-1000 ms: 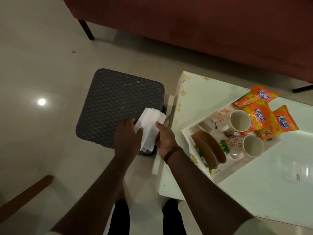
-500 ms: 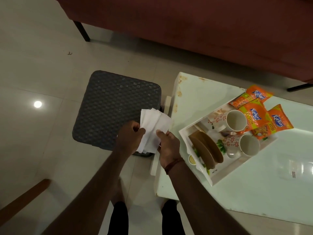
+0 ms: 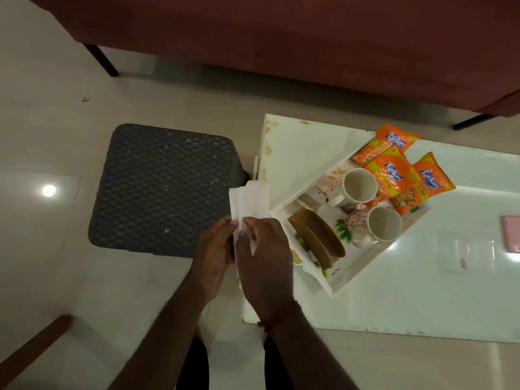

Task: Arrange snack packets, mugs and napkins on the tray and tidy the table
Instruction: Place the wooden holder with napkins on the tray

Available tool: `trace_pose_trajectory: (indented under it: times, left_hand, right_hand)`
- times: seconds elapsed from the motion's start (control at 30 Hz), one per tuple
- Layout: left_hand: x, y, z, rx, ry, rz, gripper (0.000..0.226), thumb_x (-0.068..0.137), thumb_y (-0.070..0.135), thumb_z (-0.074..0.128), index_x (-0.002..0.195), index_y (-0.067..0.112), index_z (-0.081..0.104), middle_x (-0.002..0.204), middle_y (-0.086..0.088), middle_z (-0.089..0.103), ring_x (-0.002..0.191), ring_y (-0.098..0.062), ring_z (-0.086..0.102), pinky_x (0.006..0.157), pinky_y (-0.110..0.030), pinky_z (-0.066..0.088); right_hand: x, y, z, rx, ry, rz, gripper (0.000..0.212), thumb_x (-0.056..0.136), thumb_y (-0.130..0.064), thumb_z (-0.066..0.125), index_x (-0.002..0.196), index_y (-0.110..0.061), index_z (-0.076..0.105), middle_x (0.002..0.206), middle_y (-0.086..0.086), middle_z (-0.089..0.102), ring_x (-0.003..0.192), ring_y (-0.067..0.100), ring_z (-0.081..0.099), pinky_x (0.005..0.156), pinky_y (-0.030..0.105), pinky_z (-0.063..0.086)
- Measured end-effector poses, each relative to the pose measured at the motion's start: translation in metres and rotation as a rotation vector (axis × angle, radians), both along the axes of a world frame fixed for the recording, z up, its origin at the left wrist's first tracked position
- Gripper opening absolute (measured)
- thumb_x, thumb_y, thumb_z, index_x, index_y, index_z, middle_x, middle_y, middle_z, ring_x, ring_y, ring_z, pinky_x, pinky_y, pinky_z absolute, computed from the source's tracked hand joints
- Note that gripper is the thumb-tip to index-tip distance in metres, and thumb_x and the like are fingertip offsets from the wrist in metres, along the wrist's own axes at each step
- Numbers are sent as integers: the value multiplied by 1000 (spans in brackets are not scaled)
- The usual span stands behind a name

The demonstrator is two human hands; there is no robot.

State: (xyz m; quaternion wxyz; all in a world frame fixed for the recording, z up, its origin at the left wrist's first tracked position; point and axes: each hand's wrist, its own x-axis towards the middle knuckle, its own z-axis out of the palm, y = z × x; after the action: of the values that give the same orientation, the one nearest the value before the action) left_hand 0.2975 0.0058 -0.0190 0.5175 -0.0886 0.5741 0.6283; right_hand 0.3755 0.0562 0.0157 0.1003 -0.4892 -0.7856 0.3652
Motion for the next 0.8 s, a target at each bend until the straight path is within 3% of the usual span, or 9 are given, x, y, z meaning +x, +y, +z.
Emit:
trace_pose_trajectory:
  times: [0.17,0.27,0.33,0.4,0.47,0.57,0.67,0.73,0.8]
  left_hand:
    - [20,20,8,-16,-1,-40,33,71,38,74,98,20,74,98,-5,77,89,-20,74,66,-28,59]
    - [30,32,4,-66,-14,-19,24,79,22,74,102,17,72,97,-8,77,84,-21,75,63,-29,59]
    - [36,39,2,-43,-58,-10,36,73,20,74,108,15,70,102,-8,76,90,-23,74,65,-31,59]
    - [41,42,3,-25,-84,-25,49,66,26,75,113,18,67,108,-5,75,96,-23,73,69,-33,60]
    - [49,43,-1,-2,-135,-44,51,64,25,76,114,20,65,111,-5,74,100,-24,72,71,-35,61]
    - [62,46,-5,16,-209,-77,49,64,21,75,112,18,65,110,-7,74,106,-29,69,76,-37,61]
    - [67,51,-3,-15,-97,-208,51,60,23,78,109,21,64,105,-3,75,111,-30,65,89,-43,58]
    - [58,55,1,-27,63,-327,64,52,32,85,112,23,63,113,-6,71,111,-29,65,94,-50,54]
    - [44,63,7,-37,341,-487,65,52,36,86,112,29,61,117,-5,67,111,-25,64,90,-44,56]
  right_hand:
    - [26,-5,-2,297,-186,189,28,96,-37,41,109,-25,63,105,-5,64,93,14,58,82,32,49]
    - [54,-2,-8,249,-9,224,22,94,-27,51,109,-25,67,110,-8,67,103,13,60,93,35,51]
    - [74,0,-10,196,146,33,24,88,-19,65,110,-28,65,113,-10,65,109,8,57,95,31,50]
    - [89,7,-8,119,194,-227,40,83,-27,74,117,-36,54,121,-18,57,114,-1,51,95,17,47]
    - [103,15,-8,-119,188,-370,52,79,-47,72,124,-41,46,125,-27,53,116,-6,51,92,8,43]
    - [122,27,-18,-493,201,-424,41,80,-45,72,116,-44,54,108,-27,63,100,0,62,77,13,54]
    - [139,36,-25,-469,143,-415,13,83,-30,72,86,-41,65,83,-20,68,78,8,63,64,20,55]
    - [147,41,-24,-422,129,-429,14,82,-27,72,80,-40,65,78,-19,68,75,8,62,57,16,52]
    - [156,48,-23,-304,95,-410,15,81,-28,73,81,-40,64,75,-22,67,76,3,63,58,11,49]
